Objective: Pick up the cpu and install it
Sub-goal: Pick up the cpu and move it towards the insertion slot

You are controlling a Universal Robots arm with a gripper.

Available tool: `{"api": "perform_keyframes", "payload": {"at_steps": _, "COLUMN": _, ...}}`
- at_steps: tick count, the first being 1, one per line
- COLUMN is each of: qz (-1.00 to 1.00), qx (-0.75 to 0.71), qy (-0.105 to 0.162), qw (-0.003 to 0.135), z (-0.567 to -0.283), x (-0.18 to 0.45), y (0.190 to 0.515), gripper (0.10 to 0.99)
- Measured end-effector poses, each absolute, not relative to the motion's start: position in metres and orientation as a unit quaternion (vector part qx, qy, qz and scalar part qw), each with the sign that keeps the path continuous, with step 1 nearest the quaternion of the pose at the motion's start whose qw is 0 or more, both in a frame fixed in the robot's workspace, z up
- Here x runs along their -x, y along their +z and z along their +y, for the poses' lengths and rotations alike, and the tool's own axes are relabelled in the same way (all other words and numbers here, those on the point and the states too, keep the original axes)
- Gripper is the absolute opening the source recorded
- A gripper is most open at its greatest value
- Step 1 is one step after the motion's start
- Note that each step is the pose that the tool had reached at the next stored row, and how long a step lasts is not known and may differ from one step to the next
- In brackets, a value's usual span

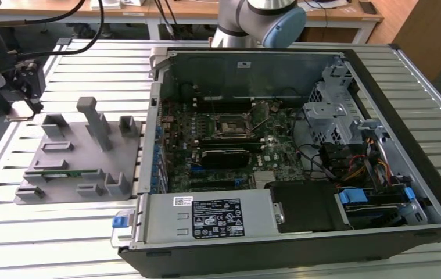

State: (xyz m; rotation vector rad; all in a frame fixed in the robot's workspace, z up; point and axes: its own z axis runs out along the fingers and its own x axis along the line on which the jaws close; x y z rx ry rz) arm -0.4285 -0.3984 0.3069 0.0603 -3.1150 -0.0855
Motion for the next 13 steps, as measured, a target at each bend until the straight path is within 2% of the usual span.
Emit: {"api": "perform_keyframes", "payload": {"at_steps": 13, "qz": -0.999, "qx": -0.019, "qy": -0.027, "qw": 0.012, "z": -0.3974, "x": 0.4285, "y": 0.3177, "gripper": 0.533}}
